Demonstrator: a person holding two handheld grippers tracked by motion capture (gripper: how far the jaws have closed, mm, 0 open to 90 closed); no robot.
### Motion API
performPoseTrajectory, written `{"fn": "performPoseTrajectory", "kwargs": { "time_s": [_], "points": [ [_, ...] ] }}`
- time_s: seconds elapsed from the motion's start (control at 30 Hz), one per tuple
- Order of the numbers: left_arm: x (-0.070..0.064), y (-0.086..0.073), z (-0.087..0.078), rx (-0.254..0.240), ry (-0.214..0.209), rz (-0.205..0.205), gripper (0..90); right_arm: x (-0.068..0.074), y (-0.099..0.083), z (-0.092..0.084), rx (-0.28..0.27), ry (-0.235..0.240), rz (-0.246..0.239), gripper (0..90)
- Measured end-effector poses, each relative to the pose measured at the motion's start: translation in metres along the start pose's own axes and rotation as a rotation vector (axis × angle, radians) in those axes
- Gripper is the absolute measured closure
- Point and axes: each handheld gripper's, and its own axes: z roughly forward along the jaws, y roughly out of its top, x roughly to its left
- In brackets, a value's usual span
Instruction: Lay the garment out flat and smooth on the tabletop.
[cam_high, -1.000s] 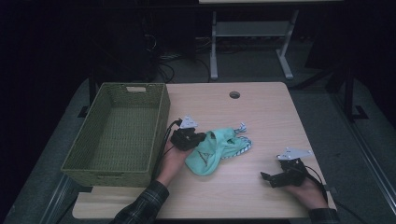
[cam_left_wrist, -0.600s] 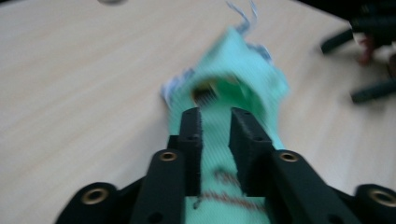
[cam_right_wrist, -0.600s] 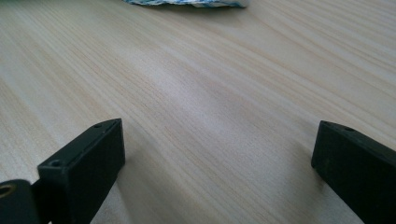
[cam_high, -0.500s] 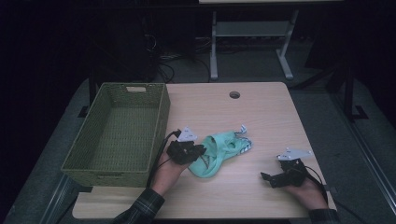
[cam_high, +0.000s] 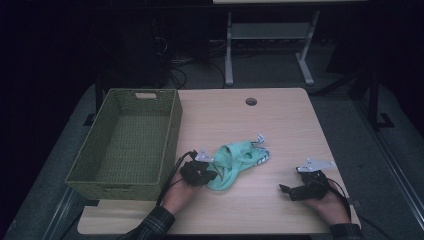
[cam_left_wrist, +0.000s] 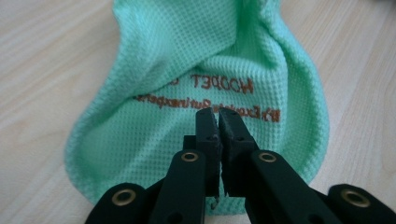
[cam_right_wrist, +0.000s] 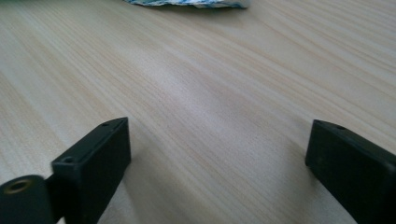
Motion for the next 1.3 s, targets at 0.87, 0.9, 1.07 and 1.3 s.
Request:
{"fn": "performPoseTrajectory", "kwargs": {
  "time_s": [0.87, 0.9, 1.07, 1.3],
  "points": [
    [-0.013, 0.000, 0.007, 0.026, -0.087, 0.014, 87.7, -0.017, 0.068, 0.001, -0.094, 0.130, 0.017, 67.1],
    [-0.012, 0.000, 0.007, 0.026, -0.087, 0.015, 87.7, -0.016, 0.072, 0.004, -0.096, 0.140, 0.016, 67.6],
    [-0.011, 0.001, 0.007, 0.032, -0.088, 0.026, 87.7, -0.010, 0.084, 0.011, -0.111, 0.186, 0.008, 68.3],
    [-0.011, 0.001, 0.007, 0.033, -0.090, 0.025, 87.6, -0.002, 0.092, 0.024, -0.093, 0.188, -0.014, 69.8]
  ]
}}
